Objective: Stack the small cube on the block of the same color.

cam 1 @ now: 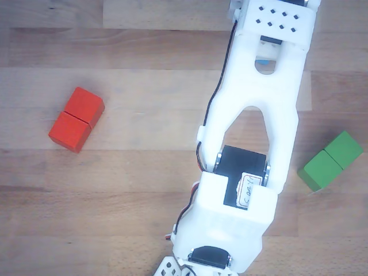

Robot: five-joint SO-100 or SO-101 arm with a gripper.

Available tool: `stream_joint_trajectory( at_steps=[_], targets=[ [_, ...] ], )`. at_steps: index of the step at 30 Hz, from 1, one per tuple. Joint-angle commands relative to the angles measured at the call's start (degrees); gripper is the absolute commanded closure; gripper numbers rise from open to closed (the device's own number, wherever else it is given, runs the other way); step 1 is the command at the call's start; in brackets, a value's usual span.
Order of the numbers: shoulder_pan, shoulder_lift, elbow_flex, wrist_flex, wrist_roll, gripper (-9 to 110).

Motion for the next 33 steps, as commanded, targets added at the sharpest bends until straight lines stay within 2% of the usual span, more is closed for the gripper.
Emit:
stream_joint_trajectory(
  at_steps=[1,19,28,33],
  targets=[
    [0.0,1.1,-3.2,0.0,0.5,88],
    [-0.7,1.0,-3.2,0.7,-0.3,87],
    [-0.5,1.1,-3.2,0.8,0.4,70],
    [-0.1,1.1,-3.2,0.8,0.4,68]
  ],
)
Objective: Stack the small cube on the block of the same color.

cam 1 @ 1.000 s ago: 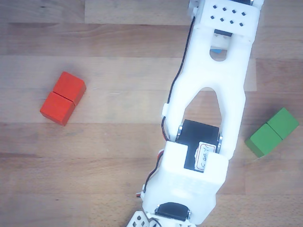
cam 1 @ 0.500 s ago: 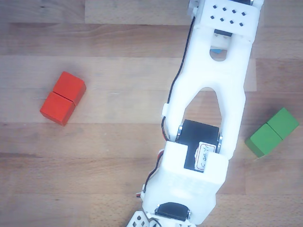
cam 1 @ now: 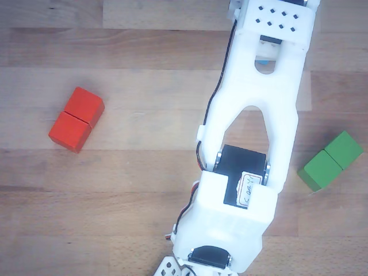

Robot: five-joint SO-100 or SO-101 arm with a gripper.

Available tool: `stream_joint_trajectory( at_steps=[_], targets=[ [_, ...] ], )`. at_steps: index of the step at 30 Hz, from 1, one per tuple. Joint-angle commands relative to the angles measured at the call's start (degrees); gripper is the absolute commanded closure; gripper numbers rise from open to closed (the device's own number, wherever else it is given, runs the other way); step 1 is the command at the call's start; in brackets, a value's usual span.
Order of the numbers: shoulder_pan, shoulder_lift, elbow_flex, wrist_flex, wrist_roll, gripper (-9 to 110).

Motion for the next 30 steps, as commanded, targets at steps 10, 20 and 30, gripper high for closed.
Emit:
stream_joint_trajectory(
  at_steps=[10,20,30],
  targets=[
    [8.4,2.2,-3.3,0.8,-0.2,68],
    [16.6,3.7,-3.9,-0.1,-0.2,68],
    [12.6,11.7,-0.8,-0.2,0.8,73]
  ],
)
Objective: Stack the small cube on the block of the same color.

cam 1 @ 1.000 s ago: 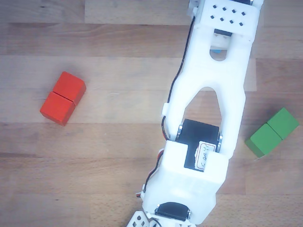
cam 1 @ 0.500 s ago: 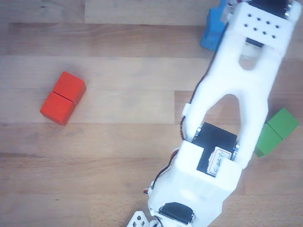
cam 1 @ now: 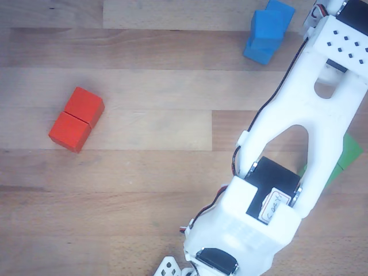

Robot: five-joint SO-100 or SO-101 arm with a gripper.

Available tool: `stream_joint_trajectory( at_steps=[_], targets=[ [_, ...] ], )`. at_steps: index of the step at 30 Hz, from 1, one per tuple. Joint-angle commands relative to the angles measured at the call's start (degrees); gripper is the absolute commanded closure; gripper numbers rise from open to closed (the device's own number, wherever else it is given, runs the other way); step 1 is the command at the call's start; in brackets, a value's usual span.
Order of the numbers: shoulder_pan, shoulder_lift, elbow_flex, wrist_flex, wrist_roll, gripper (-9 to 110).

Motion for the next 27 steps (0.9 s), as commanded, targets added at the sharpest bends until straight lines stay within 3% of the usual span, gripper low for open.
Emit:
stream_joint_trajectory(
  at_steps=[1,9,18,27],
  targets=[
    [-4.0,11.3,0.8,-0.3,0.3,76],
    [-14.1,30.2,19.6,-6.1,0.4,103],
    [-20.2,57.5,45.8,-10.7,-0.4,92],
    [-28.1,88.6,73.2,-11.1,0.2,91]
  ],
)
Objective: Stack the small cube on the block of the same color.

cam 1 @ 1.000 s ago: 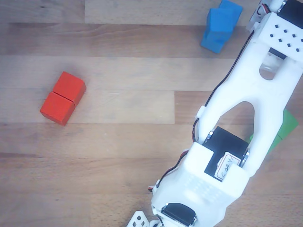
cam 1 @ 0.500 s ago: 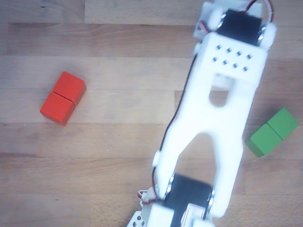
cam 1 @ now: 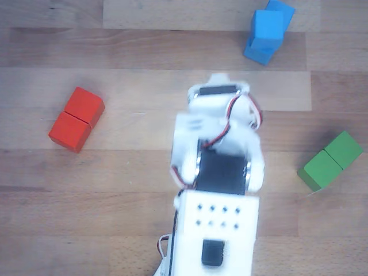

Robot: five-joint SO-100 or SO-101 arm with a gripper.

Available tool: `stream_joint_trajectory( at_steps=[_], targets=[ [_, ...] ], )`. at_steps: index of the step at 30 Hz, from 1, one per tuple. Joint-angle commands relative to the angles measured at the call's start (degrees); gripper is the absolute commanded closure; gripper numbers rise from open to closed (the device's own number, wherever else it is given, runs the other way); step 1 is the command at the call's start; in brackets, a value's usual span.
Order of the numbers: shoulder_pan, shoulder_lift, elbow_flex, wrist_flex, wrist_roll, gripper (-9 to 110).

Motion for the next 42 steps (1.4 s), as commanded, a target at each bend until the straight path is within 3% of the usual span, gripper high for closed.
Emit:
stream_joint_trajectory(
  at_steps=[1,8,17,42],
  targets=[
    [-3.3,16.9,10.3,-1.9,0.4,91],
    [-4.8,34.5,21.9,-1.4,0.4,91],
    [-4.4,43.9,32.1,-1.4,0.4,91],
    [-4.9,44.4,31.6,0.2,0.4,90]
  ],
)
